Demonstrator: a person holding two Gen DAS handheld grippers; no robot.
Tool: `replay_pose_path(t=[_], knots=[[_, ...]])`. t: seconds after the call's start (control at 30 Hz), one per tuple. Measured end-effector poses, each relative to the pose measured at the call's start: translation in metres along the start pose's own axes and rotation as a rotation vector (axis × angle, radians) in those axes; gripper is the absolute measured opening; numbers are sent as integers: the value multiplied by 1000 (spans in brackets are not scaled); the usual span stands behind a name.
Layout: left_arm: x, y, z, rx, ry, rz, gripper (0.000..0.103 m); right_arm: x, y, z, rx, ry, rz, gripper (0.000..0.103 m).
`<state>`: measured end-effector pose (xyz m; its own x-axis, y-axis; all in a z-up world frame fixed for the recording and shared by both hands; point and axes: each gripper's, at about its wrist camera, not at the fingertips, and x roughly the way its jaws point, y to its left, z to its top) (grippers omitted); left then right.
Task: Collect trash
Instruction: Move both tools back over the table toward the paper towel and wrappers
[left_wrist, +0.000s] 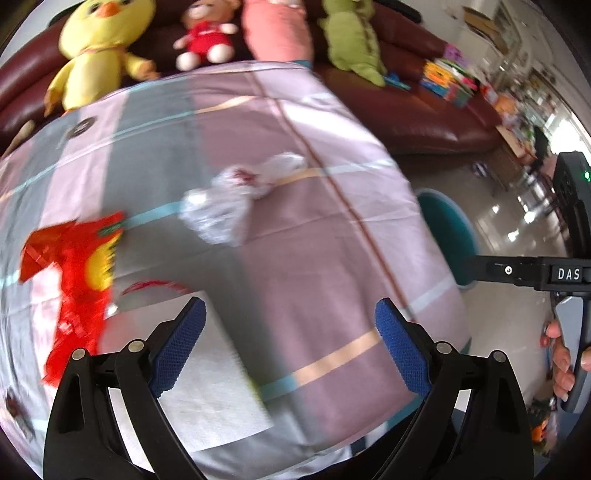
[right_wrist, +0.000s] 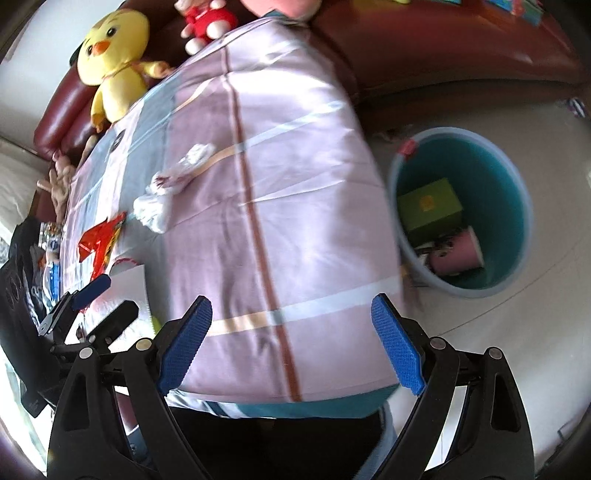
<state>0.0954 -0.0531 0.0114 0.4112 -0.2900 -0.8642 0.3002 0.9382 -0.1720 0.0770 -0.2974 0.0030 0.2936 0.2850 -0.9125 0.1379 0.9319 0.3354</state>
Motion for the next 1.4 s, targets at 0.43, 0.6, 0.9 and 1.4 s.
replay_pose_path(t=[0.43,0.6,0.9,1.4], knots=[[-29,71,-79,-248,-57,173,93,46,59,-31,-84,100,74,84],[-14,80,-96,-321,-32,201,93,59,72,-46,-98,119,99,84],[0,56,-87,-275,-17,207,93,68,75,-61,-108,125,119,84],[10,45,-56,-190,-24,96,93,67,44,-40,-42,105,110,84]])
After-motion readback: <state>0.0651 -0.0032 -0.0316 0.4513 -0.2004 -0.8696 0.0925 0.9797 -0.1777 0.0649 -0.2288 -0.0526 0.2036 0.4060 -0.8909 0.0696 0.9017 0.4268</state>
